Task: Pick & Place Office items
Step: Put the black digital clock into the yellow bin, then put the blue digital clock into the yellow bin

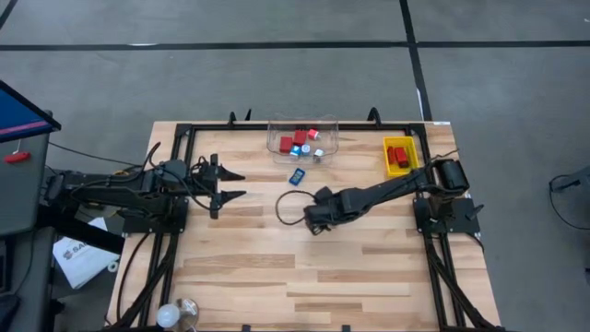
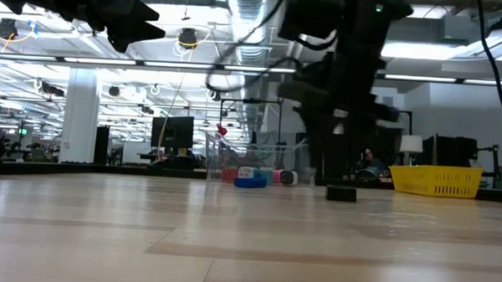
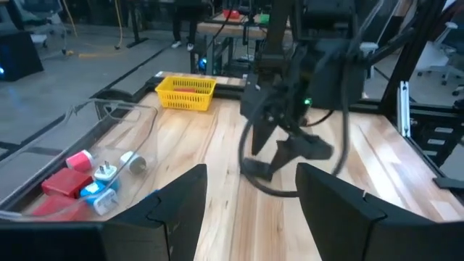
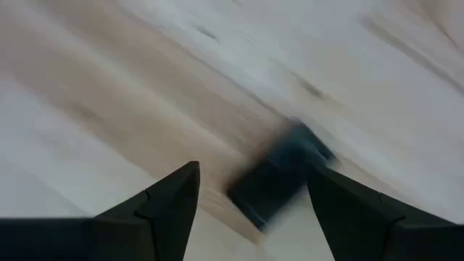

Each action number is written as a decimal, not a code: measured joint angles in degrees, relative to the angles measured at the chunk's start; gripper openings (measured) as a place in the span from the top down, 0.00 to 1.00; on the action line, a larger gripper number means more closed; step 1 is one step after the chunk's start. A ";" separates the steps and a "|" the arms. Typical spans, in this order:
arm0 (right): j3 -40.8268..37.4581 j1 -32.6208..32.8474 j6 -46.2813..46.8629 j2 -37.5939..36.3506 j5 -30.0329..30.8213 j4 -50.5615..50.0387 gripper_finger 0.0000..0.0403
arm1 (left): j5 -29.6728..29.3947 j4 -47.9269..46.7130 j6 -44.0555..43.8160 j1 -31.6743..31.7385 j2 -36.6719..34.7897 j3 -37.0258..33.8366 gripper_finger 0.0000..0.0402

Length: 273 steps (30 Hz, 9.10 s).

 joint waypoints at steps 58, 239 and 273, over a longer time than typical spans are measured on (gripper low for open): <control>0.72 -0.15 26.96 8.75 -0.44 -1.01 0.65 | 1.57 5.92 5.14 0.13 0.90 1.62 0.48; 20.72 -3.97 19.62 24.22 30.38 -6.65 0.34 | 1.55 4.74 2.34 0.12 0.92 1.64 0.48; 19.42 -1.75 29.78 17.77 31.25 -7.61 0.34 | 1.57 5.09 1.99 0.09 0.92 1.64 0.48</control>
